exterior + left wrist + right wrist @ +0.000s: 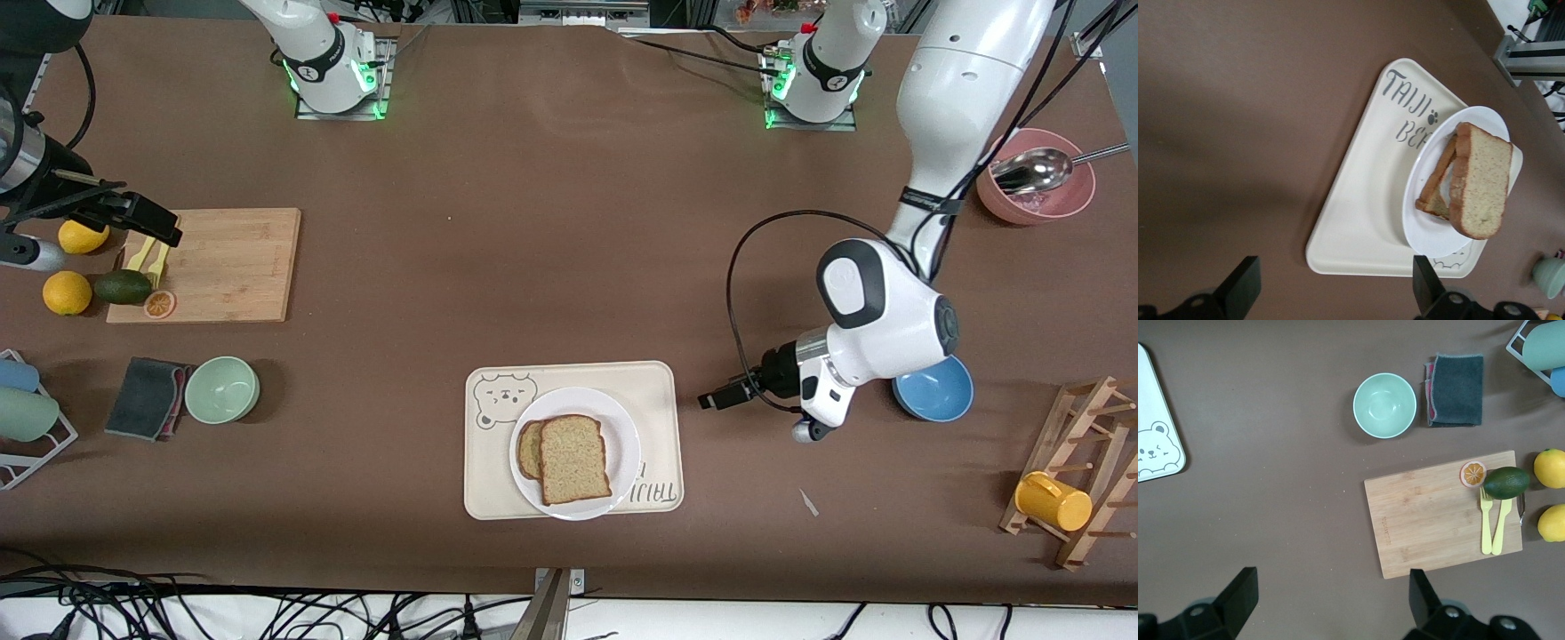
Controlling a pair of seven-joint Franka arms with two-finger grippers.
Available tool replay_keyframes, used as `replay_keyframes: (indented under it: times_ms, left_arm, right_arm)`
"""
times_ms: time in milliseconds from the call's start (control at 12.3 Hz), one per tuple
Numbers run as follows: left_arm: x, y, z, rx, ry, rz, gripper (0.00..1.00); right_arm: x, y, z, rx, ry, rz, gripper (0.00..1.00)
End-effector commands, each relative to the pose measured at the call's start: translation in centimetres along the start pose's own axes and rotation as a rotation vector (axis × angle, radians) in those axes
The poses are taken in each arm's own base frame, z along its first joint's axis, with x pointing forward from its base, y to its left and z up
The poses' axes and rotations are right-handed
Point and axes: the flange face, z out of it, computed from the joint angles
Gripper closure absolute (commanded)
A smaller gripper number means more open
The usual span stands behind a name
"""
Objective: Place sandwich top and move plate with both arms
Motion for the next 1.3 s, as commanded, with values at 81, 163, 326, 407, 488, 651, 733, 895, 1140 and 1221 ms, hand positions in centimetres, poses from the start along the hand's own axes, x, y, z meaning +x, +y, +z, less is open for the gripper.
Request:
replay_keyframes:
  times_ms: [81,163,326,407,488,651,733,895,1140,1221]
  left_arm:
    - [-0.7,-1.1,-4.4,0.225,0.033,0.049,0.0]
    - [-0.7,-1.4,-5.3,0.285,0.038,0.072,0.0]
    - [-0.7,-1.9,-7.5,0.419,0.052,0.14,0.0]
    - [-0.9,-1.9,-8.8,0.474,0.059,0.174,0.0]
    - [-1.1,-2.1,-10.0,0.515,0.062,0.191,0.0]
    - [-1.2,-2.5,-12.4,0.554,0.066,0.189,0.0]
    - [-1.5,-2.3,-14.3,0.611,0.098,0.224,0.0]
    - [-1.8,-2.9,-19.0,0.665,0.125,0.236,0.0]
    - [-2.4,-3.6,-25.3,0.655,0.166,0.247,0.0]
    - [-2.6,-4.0,-27.2,0.643,0.176,0.251,0.0]
  right_arm:
    - [-0.2,0.2,-0.8,0.016,0.012,-0.008,0.0]
    - [-0.2,0.2,-0.8,0.019,0.012,-0.008,0.0]
    - [-0.2,0.2,-0.8,0.02,0.011,-0.008,0.0]
    - [-0.2,0.2,-0.8,0.022,0.011,-0.008,0.0]
    - [-0.2,0.2,-0.8,0.022,0.011,-0.009,0.0]
    - [-0.2,0.4,-0.7,0.022,0.008,-0.005,0.0]
    - [-0.3,0.4,-0.7,0.022,0.007,0.009,0.0]
    - [-0.3,0.3,-0.7,0.023,0.01,0.009,0.0]
    - [0.0,0.2,-0.5,0.026,0.025,-0.005,0.0]
    - [0.0,0.2,-0.5,0.026,0.026,-0.006,0.0]
